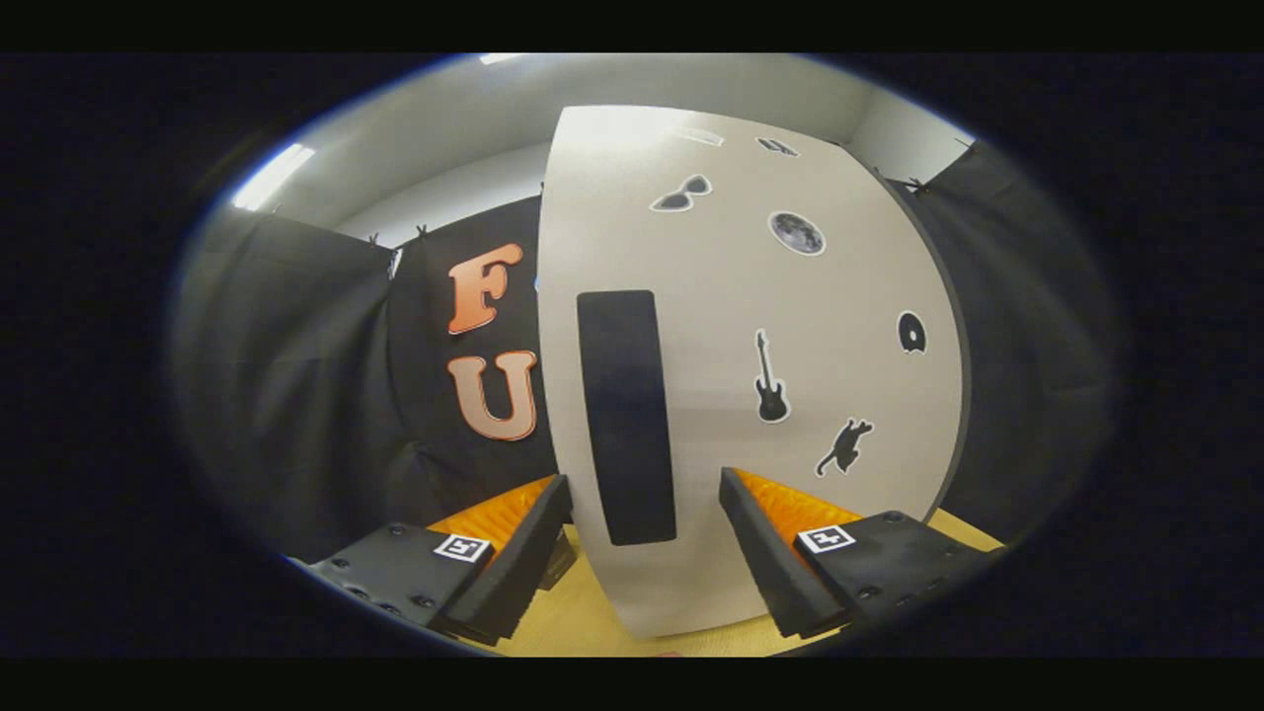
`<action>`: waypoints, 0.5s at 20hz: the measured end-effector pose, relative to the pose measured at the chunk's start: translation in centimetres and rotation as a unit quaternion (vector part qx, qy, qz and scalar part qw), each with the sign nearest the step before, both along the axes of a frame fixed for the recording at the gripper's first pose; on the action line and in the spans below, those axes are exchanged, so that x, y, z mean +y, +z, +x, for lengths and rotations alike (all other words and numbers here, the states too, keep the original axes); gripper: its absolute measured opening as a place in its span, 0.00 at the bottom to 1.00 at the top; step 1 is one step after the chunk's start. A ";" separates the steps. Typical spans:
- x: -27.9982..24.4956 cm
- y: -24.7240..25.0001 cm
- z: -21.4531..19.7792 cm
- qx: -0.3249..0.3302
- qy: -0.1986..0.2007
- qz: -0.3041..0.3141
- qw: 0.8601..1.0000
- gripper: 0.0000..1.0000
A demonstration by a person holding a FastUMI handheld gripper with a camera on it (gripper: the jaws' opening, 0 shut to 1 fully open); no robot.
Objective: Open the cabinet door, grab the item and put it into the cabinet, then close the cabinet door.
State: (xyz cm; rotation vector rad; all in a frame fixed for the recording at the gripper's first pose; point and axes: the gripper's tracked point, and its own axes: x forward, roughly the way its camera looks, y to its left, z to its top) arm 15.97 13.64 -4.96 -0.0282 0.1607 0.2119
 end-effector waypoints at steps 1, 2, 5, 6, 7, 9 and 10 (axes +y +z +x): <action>0.3 -0.2 0.8 0.003 0.001 0.001 1.000 0.98; 0.3 -0.4 1.3 0.004 0.002 0.002 1.000 0.98; 0.4 -0.7 2.6 0.006 0.000 -0.001 1.000 0.98; 0.4 -0.9 2.9 0.006 -0.002 -0.012 1.000 0.97; 0.6 -0.9 2.9 0.005 -0.003 -0.024 1.000 0.95; 0.7 -1.1 3.3 0.002 -0.009 -0.050 0.999 0.95; 0.8 -1.2 3.6 -0.001 -0.013 -0.061 0.998 0.95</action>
